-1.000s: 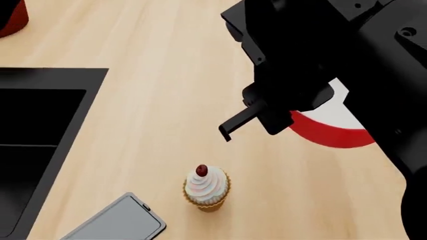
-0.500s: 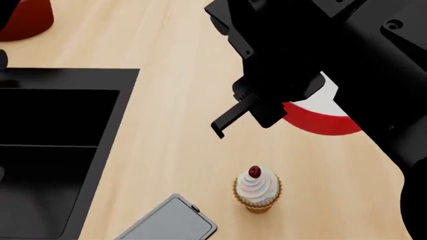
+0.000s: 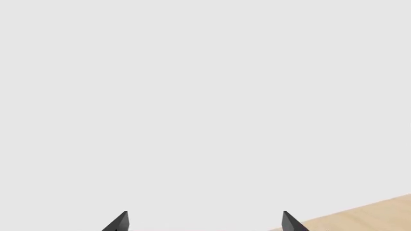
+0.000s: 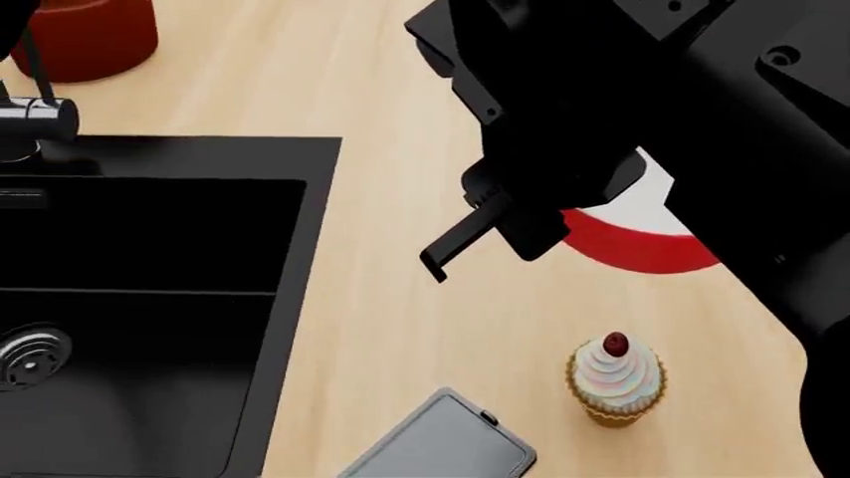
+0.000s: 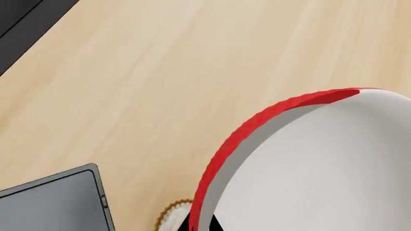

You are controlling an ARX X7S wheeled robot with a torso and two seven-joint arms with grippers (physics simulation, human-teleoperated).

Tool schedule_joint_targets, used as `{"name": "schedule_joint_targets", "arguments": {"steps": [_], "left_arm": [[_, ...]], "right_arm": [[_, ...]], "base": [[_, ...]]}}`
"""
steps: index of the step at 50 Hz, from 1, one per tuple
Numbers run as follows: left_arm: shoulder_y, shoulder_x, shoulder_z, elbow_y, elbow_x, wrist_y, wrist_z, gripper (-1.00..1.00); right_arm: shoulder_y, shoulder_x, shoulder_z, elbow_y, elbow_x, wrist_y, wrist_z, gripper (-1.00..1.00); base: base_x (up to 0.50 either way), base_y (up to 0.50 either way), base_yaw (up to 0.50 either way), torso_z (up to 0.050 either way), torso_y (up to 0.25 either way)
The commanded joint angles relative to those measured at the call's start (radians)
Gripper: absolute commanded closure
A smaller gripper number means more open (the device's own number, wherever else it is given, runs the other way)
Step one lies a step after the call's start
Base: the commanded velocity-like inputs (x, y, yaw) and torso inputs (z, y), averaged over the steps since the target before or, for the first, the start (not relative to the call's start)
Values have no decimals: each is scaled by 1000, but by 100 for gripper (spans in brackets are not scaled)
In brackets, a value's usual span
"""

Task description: Move the fresh-baked cupcake off the tray onto the counter, and place the bowl used for mixing into the sink.

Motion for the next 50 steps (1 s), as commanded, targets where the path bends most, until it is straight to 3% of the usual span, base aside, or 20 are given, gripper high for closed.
{"name": "schedule_joint_targets", "arguments": {"steps": [1,50], "left_arm": [[2,0,-25,3,33,22,2,-100],[1,0,-15,6,28,19,5,-100]], "right_arm": [[10,10,-101,-11,42,-11,14,100],[3,29,-103,-34,61,-28,40,100]], "base": [[0,238,0,0,0],[0,228,0,0,1]]}}
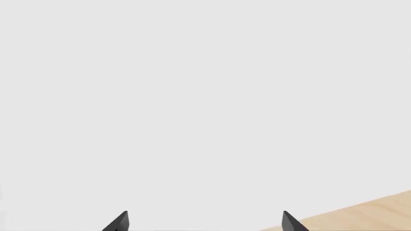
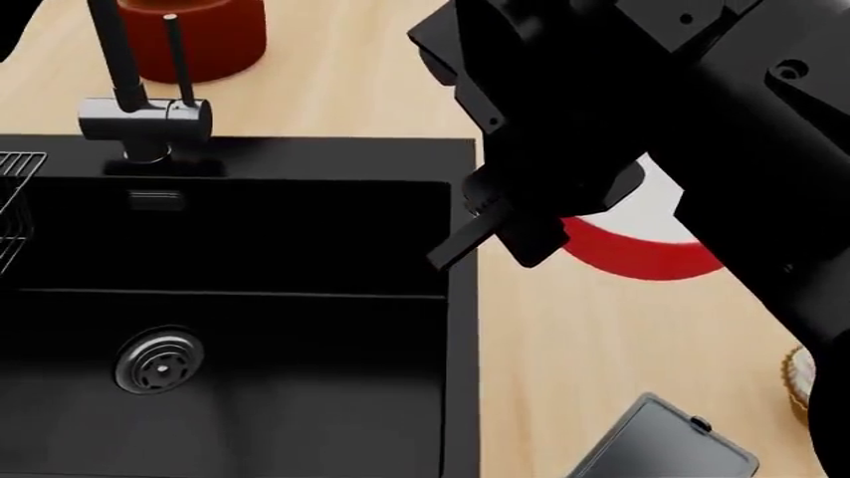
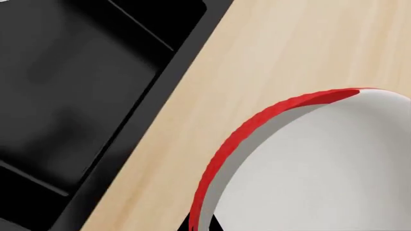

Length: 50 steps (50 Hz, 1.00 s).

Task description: Move the fresh-baked cupcake off the tray onto the counter, and place the bowl used for mixing into the sink.

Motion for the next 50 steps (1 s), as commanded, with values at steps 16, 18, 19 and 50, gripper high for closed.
{"name": "schedule_joint_targets", "arguments": {"steps": [16,18,19,50], "left_arm": [[-22,1,-10,41,18,-62,57,-100],[-42,1,-10,53,9,-75,59,-100],[-57,0,-14,55,0,-90,59,-100],[-169,-43,-22,146,-11,-149,-10,-100]], "right_arm": [[-1,-46,-161,53,-59,-88,-149,100],[-4,-50,-165,59,-67,-95,-162,100],[-3,-53,-169,64,-74,-100,-173,100],[4,-54,-173,38,-87,-111,-199,100]], "base": [[0,0,0,0,1],[0,0,0,5,0],[0,0,0,0,0],[-219,66,0,0,1]]}}
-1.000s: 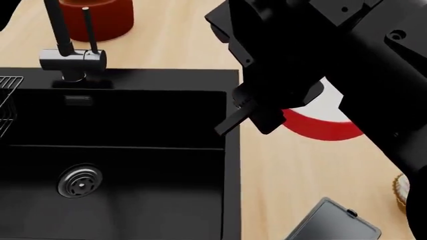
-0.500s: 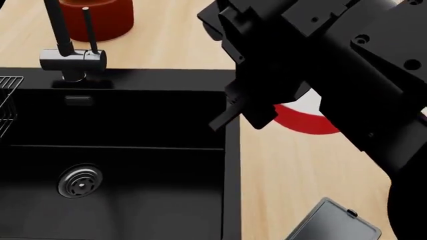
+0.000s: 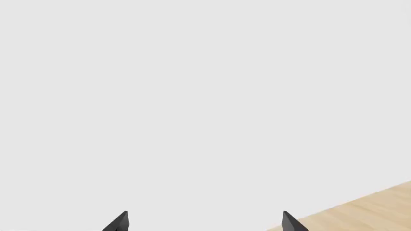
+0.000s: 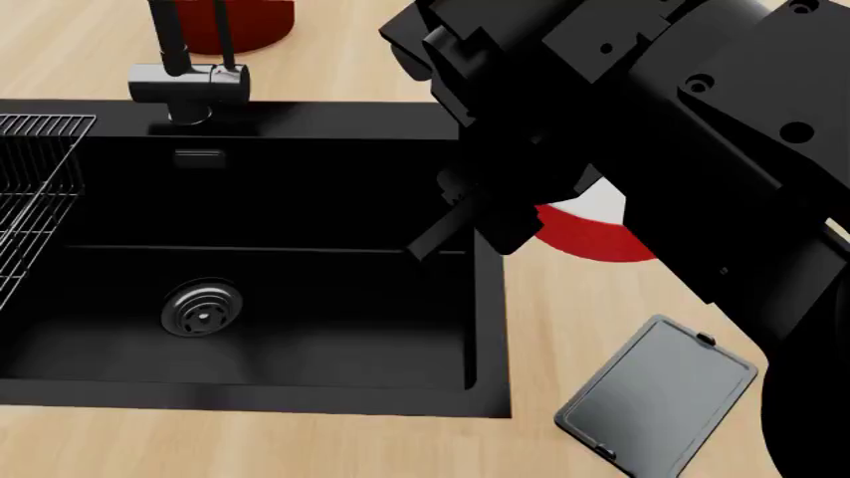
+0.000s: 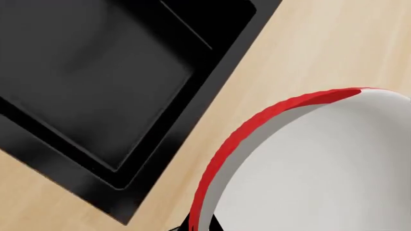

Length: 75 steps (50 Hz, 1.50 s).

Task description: Move the fresh-baked cupcake off the tray onto the counter, and place the bowl used for mixing into the sink.

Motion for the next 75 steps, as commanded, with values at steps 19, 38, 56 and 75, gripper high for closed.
{"name": "schedule_joint_targets", "arguments": {"steps": [19,38,56,75], "left_arm": [[24,-23,-42,18,41,20,-23,-100],[43,-4,-49,-60,49,28,-16,-100],[87,4,-105,-125,93,29,-32,-100],[131,12,-204,-126,179,35,-25,-100]], "right_arm": [[15,2,-104,-5,29,-13,-1,100],[10,34,-90,-32,54,14,52,100],[20,19,-120,44,8,-6,-6,100],[45,19,-137,74,-15,4,-18,100]], "base": [[-219,356,0,0,0],[-21,268,0,1,0],[0,223,0,0,1],[0,171,0,1,1]]}}
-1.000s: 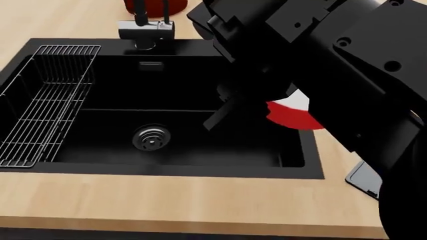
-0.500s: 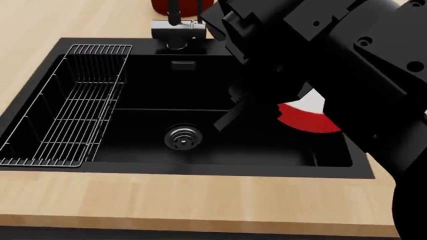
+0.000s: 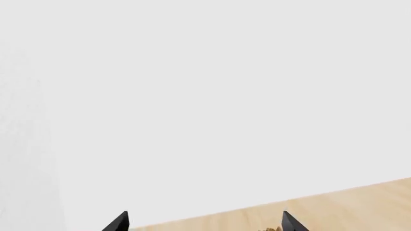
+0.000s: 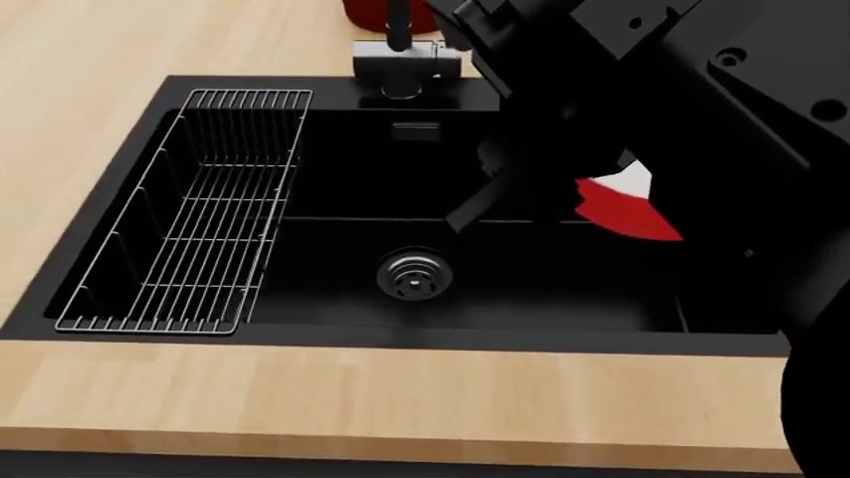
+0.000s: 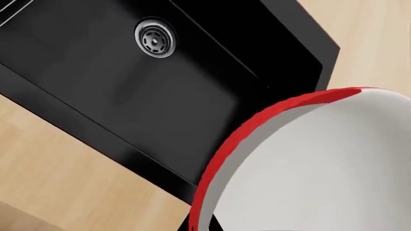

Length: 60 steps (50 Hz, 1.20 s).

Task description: Move the fresh-baked cupcake off the tray onto the counter, and place the bowl used for mixing into the sink.

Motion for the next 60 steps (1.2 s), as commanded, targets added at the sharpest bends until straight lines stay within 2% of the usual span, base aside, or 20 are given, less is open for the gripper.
{"name": "schedule_joint_targets", "arguments": {"steps": [1,21,39,60], "left_arm": [[24,8,-94,-2,91,22,6,-100],[67,21,-358,-2,322,59,19,-100],[69,21,-372,-2,341,65,15,-100],[69,21,-388,-2,349,69,12,-100]], "right_arm": [[16,11,-108,25,33,-3,16,100],[1,12,-103,17,34,-9,20,100],[-13,25,-74,-6,71,17,72,100],[-12,8,-98,-6,41,5,23,100]], "base": [[0,0,0,0,0],[252,0,0,0,1],[308,0,0,0,1],[222,44,0,0,1]]}}
